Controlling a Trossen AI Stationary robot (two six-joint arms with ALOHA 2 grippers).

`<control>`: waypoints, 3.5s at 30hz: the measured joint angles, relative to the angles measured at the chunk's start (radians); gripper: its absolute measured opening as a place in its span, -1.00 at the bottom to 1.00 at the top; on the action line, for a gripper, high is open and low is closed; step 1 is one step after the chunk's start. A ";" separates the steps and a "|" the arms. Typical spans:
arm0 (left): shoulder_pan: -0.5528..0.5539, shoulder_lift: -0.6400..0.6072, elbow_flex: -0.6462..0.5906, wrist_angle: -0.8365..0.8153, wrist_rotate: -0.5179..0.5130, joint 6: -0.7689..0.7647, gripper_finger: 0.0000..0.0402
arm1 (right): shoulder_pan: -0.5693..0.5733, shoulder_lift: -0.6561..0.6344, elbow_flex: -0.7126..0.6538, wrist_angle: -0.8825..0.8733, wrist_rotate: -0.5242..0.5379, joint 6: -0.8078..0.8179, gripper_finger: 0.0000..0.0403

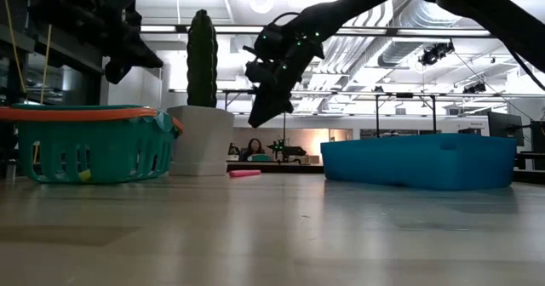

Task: Sort pens & pencils
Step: Adjust the potted plant on the table

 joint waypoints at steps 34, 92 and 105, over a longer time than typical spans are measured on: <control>0.000 0.116 0.000 -0.053 -0.272 0.023 -0.99 | -0.031 0.023 0.000 0.159 -0.004 0.246 -1.00; 0.000 0.095 0.000 -0.054 -0.205 0.015 -0.99 | -0.072 0.116 0.000 0.115 -0.106 0.592 -1.00; 0.000 0.095 0.000 -0.054 -0.197 0.023 -0.99 | -0.065 0.116 0.000 0.094 -0.109 0.616 -1.00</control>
